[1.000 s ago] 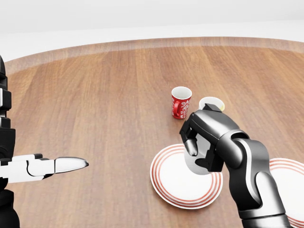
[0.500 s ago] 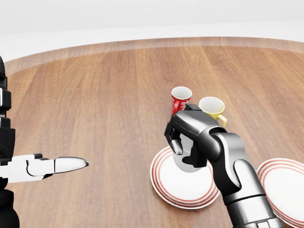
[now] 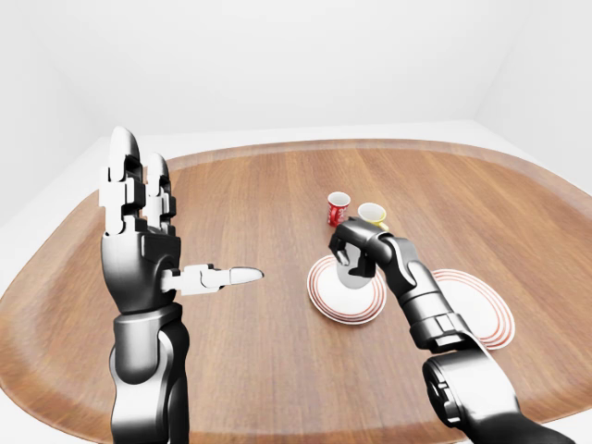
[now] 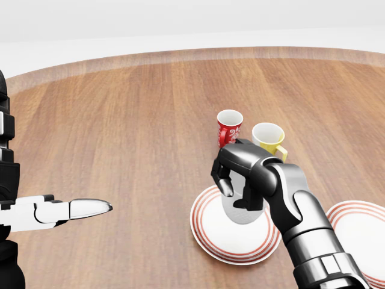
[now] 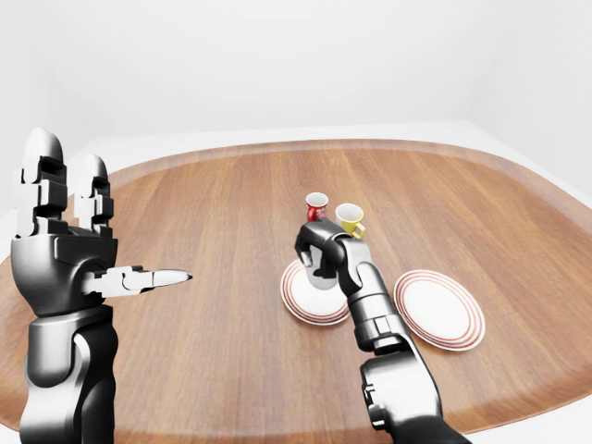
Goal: Put the white mug on the left plate.
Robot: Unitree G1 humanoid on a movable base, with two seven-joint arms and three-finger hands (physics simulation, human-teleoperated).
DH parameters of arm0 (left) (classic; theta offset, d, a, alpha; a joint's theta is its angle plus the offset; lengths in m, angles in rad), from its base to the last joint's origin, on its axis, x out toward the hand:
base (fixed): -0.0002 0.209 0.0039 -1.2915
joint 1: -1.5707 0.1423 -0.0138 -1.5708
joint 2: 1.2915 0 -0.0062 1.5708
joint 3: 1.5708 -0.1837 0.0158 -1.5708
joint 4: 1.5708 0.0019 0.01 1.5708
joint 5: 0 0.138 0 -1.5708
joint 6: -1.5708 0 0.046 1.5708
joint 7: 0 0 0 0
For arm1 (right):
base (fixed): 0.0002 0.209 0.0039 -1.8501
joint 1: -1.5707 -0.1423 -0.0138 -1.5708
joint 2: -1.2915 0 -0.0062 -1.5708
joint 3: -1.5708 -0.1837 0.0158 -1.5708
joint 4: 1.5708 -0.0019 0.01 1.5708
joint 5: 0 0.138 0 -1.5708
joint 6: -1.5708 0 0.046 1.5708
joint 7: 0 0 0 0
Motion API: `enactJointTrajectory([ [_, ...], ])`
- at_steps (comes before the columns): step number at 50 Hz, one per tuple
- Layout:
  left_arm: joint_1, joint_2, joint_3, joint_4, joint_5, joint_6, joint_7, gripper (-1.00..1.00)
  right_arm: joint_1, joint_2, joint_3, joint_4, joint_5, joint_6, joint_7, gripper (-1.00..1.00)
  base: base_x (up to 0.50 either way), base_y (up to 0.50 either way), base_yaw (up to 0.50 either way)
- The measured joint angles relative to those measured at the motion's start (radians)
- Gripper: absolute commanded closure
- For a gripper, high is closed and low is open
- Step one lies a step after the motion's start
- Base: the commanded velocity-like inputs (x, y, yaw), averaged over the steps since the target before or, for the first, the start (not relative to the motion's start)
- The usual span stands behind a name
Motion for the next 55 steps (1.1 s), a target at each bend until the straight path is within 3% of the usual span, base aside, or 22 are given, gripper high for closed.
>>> enactJointTrajectory([
  [30, 0.004, 0.000, 0.000, 0.001, 0.000, 0.000, -0.002, -1.00, -0.030, 0.001, 0.012, 0.183, -0.006, 0.000, -0.179, 1.00, 0.00, 0.00, 0.00],
  [55, 0.000, 0.002, 0.005, 0.003, -0.003, 0.000, -0.001, -1.00, -0.058, 0.002, 0.021, 0.298, -0.006, 0.000, -0.254, 1.00, 0.00, 0.00, 0.00],
])
